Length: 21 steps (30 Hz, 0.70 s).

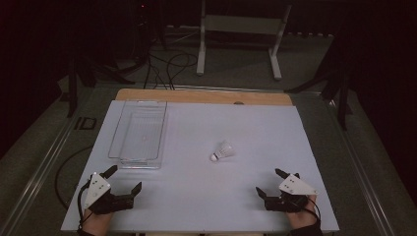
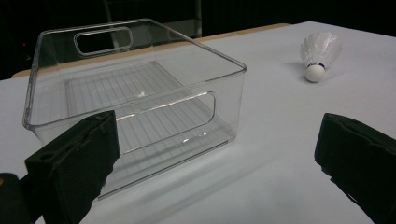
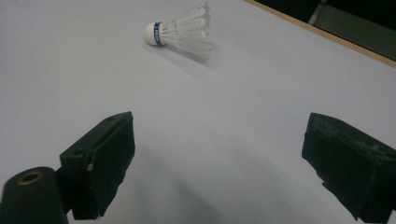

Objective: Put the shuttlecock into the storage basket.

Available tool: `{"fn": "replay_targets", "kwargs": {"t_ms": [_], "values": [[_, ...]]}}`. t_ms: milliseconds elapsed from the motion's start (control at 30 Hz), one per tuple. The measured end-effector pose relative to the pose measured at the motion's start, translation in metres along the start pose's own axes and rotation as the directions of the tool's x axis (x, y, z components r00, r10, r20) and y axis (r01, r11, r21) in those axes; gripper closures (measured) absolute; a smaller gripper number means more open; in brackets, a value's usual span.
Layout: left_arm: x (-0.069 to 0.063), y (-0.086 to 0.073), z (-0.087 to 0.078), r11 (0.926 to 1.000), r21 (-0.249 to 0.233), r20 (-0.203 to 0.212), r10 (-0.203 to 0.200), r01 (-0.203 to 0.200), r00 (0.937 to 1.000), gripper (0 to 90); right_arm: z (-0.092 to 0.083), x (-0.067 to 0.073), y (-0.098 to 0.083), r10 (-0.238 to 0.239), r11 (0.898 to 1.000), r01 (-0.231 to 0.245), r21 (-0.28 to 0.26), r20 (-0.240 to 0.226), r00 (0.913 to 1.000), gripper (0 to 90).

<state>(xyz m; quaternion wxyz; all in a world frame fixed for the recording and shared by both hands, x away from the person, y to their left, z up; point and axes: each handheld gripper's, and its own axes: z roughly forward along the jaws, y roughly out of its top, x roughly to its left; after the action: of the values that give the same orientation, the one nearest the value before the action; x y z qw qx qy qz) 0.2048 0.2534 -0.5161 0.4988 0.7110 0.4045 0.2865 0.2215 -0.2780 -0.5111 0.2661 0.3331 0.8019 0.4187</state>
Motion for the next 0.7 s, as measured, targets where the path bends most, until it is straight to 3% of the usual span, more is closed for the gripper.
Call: {"fn": "replay_targets", "kwargs": {"t_ms": [700], "values": [[-0.0007, 0.0002, 0.0007, 1.0, 0.006, 0.011, 0.003, -0.003, 0.9999, 0.7, 0.0001, -0.0008, 0.0006, 0.01, 1.0, -0.01, -0.017, -0.009, 0.9999, 9.4]]}}
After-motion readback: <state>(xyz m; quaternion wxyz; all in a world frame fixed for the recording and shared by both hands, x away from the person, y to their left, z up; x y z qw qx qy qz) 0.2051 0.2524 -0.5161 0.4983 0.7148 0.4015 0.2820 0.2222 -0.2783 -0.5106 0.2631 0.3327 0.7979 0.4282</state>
